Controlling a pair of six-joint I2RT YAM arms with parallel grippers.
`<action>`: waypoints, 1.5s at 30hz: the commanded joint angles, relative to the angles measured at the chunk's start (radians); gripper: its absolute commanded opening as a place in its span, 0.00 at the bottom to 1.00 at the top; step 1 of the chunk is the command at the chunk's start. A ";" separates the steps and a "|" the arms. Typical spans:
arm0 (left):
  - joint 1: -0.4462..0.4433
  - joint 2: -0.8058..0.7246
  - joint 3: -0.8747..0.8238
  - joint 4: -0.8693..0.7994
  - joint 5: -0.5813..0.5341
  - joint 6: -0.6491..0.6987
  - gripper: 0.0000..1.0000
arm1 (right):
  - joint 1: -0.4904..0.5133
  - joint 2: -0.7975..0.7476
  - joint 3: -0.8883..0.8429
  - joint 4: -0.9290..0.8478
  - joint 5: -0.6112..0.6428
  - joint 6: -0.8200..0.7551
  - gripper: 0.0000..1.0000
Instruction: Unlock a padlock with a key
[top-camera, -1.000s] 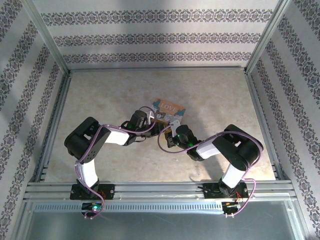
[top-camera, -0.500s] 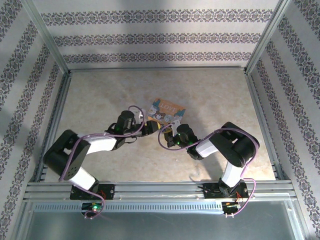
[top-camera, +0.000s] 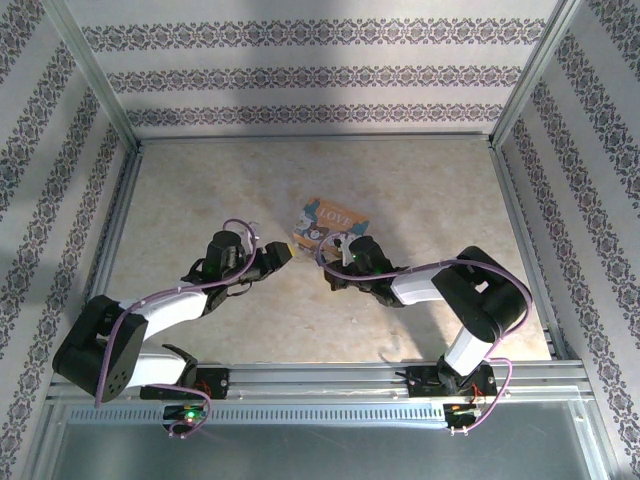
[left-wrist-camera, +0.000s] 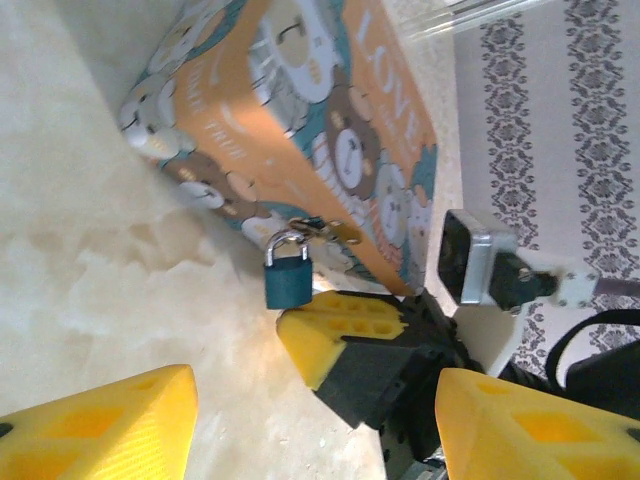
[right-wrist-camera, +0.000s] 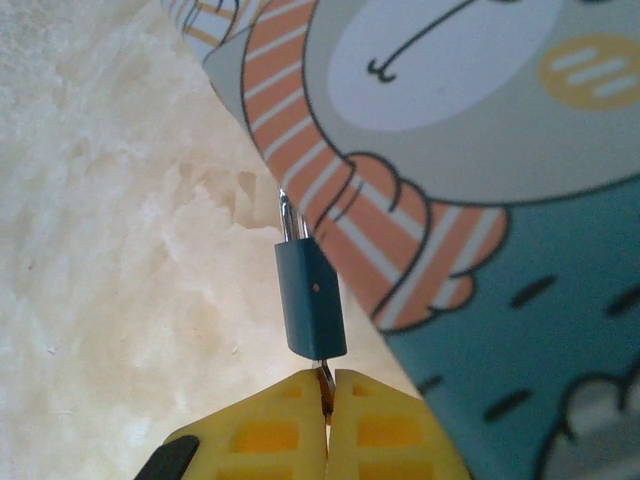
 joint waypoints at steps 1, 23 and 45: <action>0.010 -0.035 0.000 -0.047 -0.025 -0.055 0.64 | -0.002 -0.027 0.025 -0.065 -0.083 0.085 0.00; -0.002 0.054 -0.035 0.169 0.007 -0.201 0.64 | -0.002 -0.084 0.024 -0.017 -0.124 0.410 0.00; -0.120 0.499 -0.009 0.763 -0.033 -0.472 0.50 | 0.001 -0.079 0.021 0.009 -0.127 0.455 0.00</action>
